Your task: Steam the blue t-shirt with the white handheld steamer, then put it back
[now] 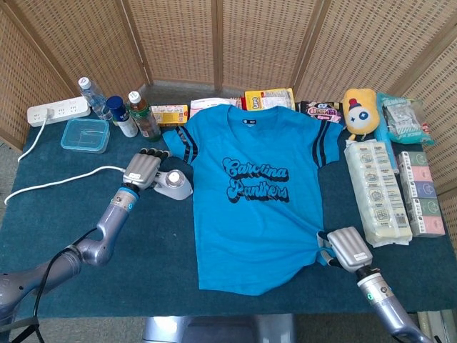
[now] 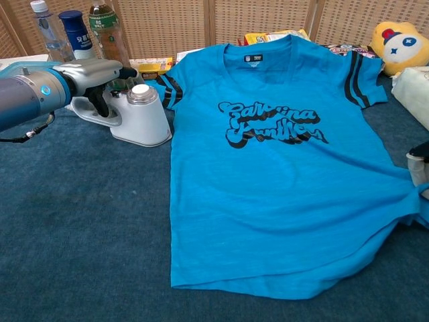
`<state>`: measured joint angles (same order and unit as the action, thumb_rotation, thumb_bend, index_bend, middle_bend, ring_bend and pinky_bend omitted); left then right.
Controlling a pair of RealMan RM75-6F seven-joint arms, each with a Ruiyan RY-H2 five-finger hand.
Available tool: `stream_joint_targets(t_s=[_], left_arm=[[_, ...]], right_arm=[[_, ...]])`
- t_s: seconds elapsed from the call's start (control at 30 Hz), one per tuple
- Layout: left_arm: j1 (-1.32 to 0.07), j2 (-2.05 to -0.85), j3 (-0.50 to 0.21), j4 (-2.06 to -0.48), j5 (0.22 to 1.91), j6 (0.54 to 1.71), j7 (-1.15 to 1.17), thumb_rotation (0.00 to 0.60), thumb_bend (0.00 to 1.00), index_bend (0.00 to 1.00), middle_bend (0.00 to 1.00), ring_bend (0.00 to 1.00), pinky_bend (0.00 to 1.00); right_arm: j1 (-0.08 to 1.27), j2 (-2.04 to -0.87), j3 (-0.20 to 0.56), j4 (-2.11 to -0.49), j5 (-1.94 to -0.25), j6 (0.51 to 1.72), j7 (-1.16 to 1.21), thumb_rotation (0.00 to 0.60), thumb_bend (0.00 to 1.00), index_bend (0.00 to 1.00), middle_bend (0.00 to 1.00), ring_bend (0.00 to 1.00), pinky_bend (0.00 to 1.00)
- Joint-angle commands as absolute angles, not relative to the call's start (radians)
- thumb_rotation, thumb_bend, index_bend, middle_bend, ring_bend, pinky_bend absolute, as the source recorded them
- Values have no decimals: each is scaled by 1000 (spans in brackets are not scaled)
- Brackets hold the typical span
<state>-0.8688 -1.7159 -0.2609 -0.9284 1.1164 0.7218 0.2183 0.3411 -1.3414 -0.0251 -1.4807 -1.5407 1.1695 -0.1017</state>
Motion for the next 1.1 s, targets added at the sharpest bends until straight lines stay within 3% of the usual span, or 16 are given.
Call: stream_joint_targets(t_s=[0.03, 0.33, 0.67, 1.1], left_arm=[[-884, -1731, -265, -908, 1101, 718, 237, 600, 401, 213, 295, 235, 337], [-906, -1792, -265, -825, 1098, 731, 223, 600, 433, 301, 375, 315, 407], [-904, -1799, -250, -795, 1122, 740, 192, 600, 485, 617, 624, 532, 586], [-844, -1704, -211, -918, 1197, 769, 41, 600, 486, 764, 793, 716, 717]], right_arm=[[342, -1341, -25, -1481, -1538, 1167, -103, 600, 513, 676, 647, 705, 850], [344, -1331, -17, -1486, -1528, 1166, -89, 600, 513, 681, 649, 706, 851], [343, -1321, -13, -1497, -1525, 1171, -76, 600, 513, 685, 651, 708, 853], [341, -1313, -8, -1502, -1525, 1181, -64, 600, 513, 687, 653, 709, 856]])
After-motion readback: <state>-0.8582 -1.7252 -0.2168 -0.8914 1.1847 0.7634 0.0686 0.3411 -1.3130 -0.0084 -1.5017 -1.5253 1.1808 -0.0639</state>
